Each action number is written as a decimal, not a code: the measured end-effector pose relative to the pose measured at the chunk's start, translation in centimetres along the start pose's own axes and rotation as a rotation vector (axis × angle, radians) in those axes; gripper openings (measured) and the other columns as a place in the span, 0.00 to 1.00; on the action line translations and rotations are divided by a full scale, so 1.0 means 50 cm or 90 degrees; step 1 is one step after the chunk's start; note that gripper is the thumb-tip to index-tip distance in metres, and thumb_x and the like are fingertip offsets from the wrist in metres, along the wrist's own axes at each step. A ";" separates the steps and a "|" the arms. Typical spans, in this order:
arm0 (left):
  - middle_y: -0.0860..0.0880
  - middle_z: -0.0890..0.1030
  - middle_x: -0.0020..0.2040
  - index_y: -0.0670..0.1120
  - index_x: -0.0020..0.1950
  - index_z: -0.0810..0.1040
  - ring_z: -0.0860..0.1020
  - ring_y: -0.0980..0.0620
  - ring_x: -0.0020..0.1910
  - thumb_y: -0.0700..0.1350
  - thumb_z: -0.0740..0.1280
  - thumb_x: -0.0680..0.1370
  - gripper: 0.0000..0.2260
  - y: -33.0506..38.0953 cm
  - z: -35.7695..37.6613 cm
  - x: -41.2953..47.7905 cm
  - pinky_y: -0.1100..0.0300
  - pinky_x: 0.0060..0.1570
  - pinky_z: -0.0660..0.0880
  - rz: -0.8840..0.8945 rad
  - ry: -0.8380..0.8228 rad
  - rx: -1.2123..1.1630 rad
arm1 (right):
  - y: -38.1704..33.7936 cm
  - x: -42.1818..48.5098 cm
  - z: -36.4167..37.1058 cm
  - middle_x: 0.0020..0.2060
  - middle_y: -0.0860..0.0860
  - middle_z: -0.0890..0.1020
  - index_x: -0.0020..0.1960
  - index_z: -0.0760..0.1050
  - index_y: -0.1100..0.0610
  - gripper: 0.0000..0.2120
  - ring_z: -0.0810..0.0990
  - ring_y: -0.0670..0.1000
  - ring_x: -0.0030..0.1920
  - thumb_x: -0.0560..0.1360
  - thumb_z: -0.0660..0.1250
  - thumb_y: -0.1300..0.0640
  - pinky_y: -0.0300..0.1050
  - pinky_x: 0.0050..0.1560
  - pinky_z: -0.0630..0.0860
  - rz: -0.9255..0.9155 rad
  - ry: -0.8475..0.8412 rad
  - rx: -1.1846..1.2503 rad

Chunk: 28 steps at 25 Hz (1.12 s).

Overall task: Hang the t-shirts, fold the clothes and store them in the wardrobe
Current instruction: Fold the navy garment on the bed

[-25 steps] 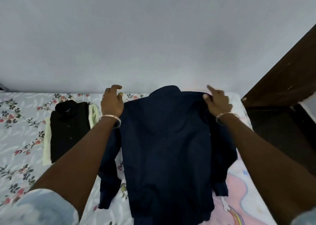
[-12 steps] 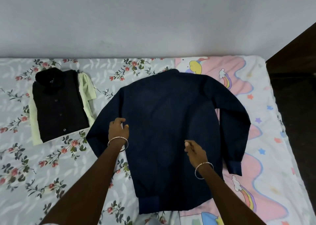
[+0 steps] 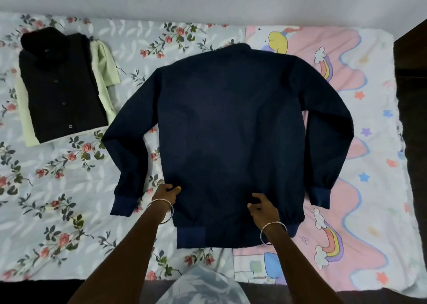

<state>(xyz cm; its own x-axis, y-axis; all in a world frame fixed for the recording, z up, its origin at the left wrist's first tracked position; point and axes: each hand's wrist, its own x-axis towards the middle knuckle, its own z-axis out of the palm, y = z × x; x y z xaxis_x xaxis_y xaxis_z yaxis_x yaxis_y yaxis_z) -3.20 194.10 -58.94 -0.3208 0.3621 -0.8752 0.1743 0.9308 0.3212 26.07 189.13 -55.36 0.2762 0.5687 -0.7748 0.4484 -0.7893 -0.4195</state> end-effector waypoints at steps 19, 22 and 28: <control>0.47 0.77 0.57 0.41 0.64 0.77 0.74 0.48 0.56 0.57 0.64 0.81 0.22 -0.267 0.140 -0.137 0.51 0.61 0.70 0.144 0.224 -0.192 | 0.212 -0.008 -0.140 0.43 0.51 0.84 0.45 0.80 0.55 0.13 0.80 0.54 0.47 0.72 0.76 0.47 0.55 0.53 0.79 0.134 0.135 0.507; 0.44 0.80 0.47 0.44 0.48 0.79 0.76 0.44 0.49 0.62 0.64 0.79 0.21 -0.277 0.148 -0.136 0.48 0.57 0.73 0.131 0.248 -0.174 | 0.244 -0.016 -0.170 0.28 0.52 0.76 0.33 0.74 0.58 0.25 0.74 0.57 0.36 0.73 0.71 0.36 0.48 0.40 0.71 0.078 0.360 0.183; 0.39 0.81 0.41 0.38 0.43 0.78 0.79 0.39 0.45 0.64 0.64 0.78 0.27 -0.286 0.190 -0.148 0.45 0.50 0.75 0.126 0.277 -0.180 | 0.270 -0.005 -0.186 0.28 0.52 0.73 0.34 0.73 0.59 0.30 0.73 0.58 0.34 0.74 0.64 0.32 0.46 0.40 0.67 0.142 0.402 0.022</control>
<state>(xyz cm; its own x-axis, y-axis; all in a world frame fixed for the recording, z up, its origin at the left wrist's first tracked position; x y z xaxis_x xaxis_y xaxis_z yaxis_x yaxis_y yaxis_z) 5.53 177.64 -60.52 -0.6724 0.4630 -0.5775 0.0324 0.7979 0.6020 39.94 180.49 -56.41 0.8078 0.4095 -0.4240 0.2985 -0.9044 -0.3047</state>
